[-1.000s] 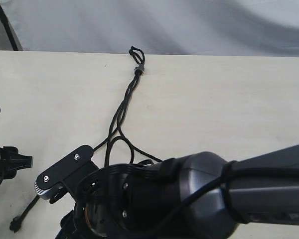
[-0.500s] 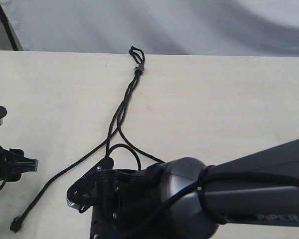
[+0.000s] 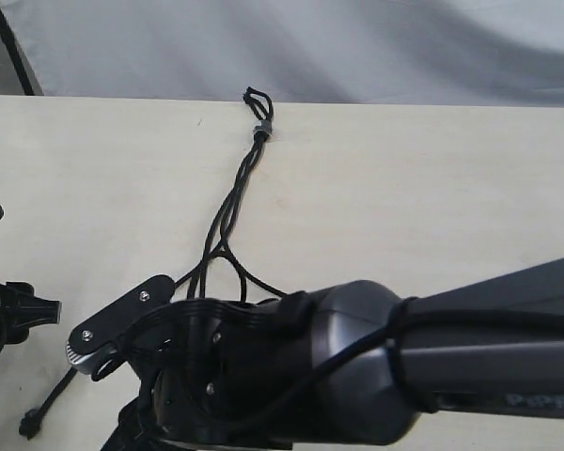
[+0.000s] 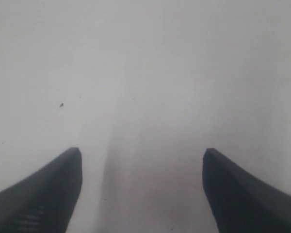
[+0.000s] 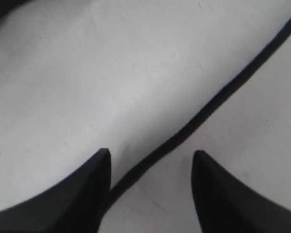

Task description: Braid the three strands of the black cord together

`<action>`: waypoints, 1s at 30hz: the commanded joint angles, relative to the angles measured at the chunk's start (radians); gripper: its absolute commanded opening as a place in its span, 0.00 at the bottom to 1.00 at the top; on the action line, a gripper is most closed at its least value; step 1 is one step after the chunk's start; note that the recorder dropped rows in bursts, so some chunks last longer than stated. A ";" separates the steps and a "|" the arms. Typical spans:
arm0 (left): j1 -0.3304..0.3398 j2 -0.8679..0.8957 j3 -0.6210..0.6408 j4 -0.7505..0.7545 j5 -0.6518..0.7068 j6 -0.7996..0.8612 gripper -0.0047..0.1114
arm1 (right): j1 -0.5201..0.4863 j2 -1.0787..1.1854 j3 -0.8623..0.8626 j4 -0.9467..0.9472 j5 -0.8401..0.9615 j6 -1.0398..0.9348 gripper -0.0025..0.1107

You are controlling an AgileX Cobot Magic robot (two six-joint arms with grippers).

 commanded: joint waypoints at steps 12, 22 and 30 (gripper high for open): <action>0.003 -0.008 0.004 -0.003 0.000 -0.005 0.61 | -0.002 0.107 -0.096 0.069 0.344 -0.076 0.02; 0.003 -0.008 0.020 -0.025 -0.186 0.053 0.61 | -0.005 0.051 0.042 0.059 0.341 -0.094 0.02; 0.003 -0.008 0.080 0.020 -0.666 0.178 0.61 | -0.005 0.035 0.054 0.059 0.300 -0.093 0.02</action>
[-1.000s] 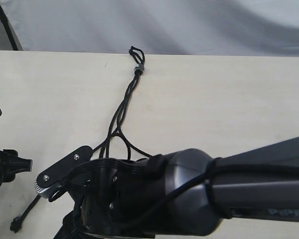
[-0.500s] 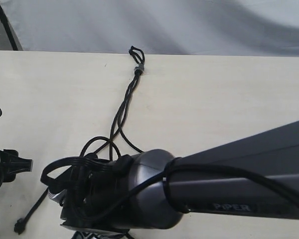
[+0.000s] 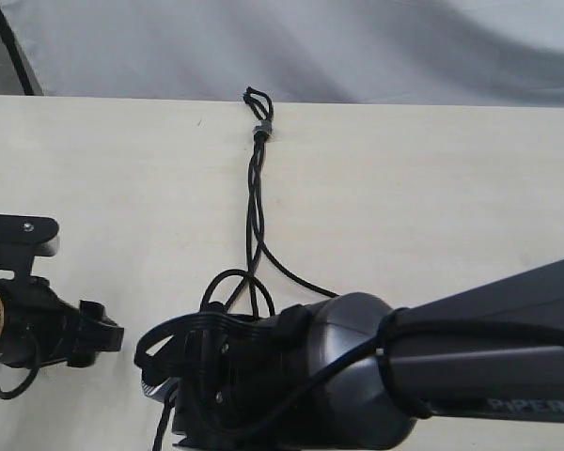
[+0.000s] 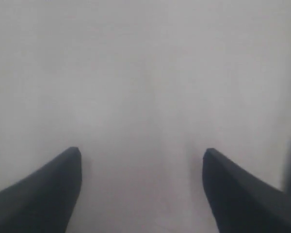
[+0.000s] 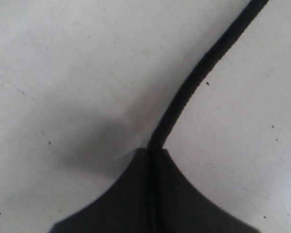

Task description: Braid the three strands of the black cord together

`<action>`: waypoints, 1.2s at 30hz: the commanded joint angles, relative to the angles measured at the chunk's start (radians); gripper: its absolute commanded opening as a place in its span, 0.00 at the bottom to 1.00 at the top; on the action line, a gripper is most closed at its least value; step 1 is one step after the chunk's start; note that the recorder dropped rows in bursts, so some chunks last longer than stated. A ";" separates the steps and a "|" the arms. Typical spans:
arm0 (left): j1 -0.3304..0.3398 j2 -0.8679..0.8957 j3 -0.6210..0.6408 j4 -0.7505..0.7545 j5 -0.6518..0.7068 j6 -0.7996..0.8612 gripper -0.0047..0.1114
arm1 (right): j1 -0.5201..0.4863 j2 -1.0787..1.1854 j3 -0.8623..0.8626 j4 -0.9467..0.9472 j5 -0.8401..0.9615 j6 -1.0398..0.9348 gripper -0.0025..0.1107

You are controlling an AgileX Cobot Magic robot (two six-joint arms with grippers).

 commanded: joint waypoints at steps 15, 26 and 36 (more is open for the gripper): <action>0.003 -0.006 0.021 0.136 -0.083 -0.018 0.05 | -0.005 0.006 0.015 0.025 -0.047 -0.003 0.02; 0.003 -0.006 0.021 0.136 -0.081 -0.021 0.04 | -0.005 0.006 0.015 0.025 -0.039 0.018 0.02; 0.003 -0.006 0.021 0.122 -0.064 -0.038 0.04 | -0.005 0.006 0.015 0.024 -0.050 0.023 0.37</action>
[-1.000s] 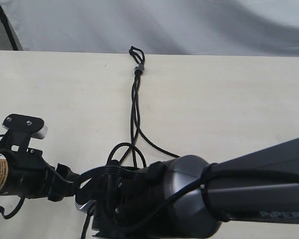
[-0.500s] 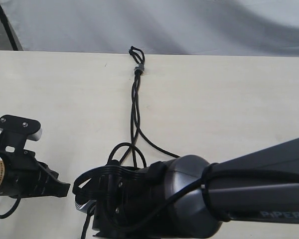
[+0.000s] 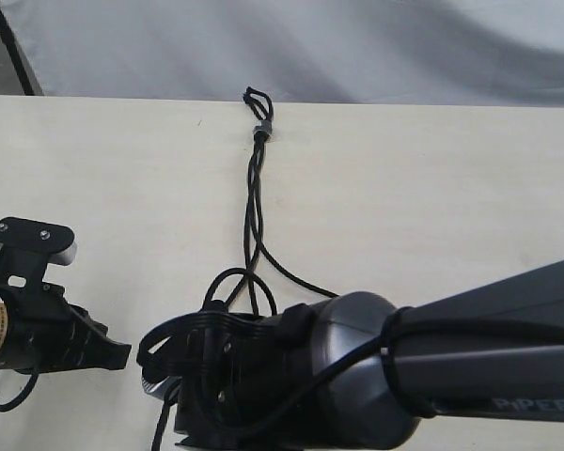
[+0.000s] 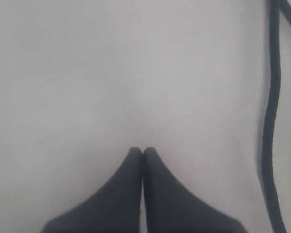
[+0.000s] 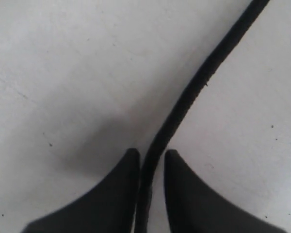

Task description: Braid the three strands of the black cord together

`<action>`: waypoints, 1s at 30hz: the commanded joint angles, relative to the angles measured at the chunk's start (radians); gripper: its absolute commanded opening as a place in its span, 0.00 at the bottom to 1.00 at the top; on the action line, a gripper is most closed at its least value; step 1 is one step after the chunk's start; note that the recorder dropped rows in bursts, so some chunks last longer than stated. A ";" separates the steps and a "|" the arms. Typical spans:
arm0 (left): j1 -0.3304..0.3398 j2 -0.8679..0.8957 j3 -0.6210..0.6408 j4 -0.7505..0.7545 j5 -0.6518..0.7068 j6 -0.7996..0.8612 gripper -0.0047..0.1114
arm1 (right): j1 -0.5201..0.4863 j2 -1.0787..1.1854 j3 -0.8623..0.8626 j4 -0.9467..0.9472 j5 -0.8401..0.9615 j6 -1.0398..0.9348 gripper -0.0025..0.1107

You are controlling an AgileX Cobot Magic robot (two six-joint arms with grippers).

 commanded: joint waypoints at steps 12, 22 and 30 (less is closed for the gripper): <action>0.003 -0.006 0.012 -0.010 -0.042 -0.050 0.04 | -0.004 -0.246 0.013 -0.040 0.107 0.038 0.45; -0.001 -0.006 0.007 0.130 -0.377 -0.060 0.17 | -0.004 -0.414 0.184 -0.300 0.192 0.337 0.45; -0.111 -0.004 -0.042 0.129 -0.261 -0.064 0.39 | -0.004 -0.420 0.210 -0.332 0.179 0.370 0.45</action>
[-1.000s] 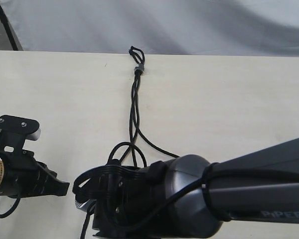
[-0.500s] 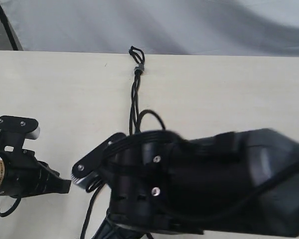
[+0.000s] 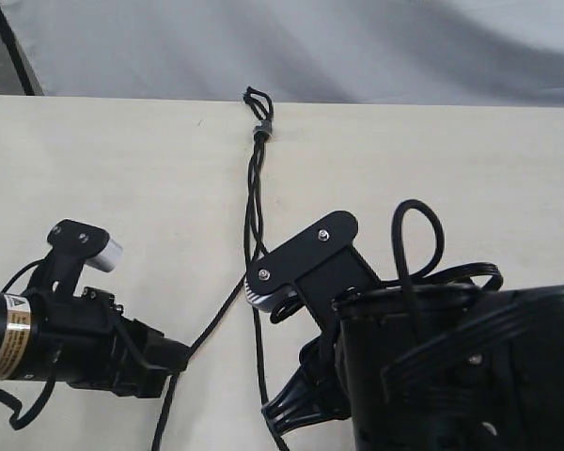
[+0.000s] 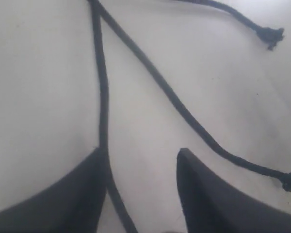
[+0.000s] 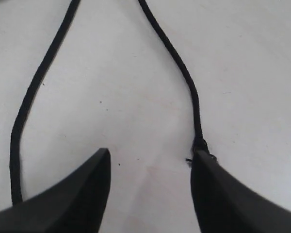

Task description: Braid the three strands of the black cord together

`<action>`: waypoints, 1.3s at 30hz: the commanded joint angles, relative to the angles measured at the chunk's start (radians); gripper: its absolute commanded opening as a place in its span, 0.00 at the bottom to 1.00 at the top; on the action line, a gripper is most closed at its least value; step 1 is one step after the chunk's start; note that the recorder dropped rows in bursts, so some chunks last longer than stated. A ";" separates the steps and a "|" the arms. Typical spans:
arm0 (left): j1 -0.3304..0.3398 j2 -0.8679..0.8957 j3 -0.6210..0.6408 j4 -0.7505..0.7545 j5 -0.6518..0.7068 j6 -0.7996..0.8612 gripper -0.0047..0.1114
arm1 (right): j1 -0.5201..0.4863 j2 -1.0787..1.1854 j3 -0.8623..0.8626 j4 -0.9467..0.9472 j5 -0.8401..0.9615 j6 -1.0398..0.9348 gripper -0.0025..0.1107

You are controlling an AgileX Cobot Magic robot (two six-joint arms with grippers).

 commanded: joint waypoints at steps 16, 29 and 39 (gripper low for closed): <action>-0.251 0.115 -0.139 -0.002 0.415 -0.059 0.46 | -0.004 -0.010 0.005 -0.059 0.027 0.025 0.45; -0.251 0.273 -0.190 -0.002 0.445 -0.035 0.23 | -0.004 -0.010 0.012 -0.085 -0.008 0.051 0.45; -0.251 0.254 -0.231 0.000 0.652 0.014 0.04 | -0.004 0.013 0.084 -0.014 -0.336 0.047 0.45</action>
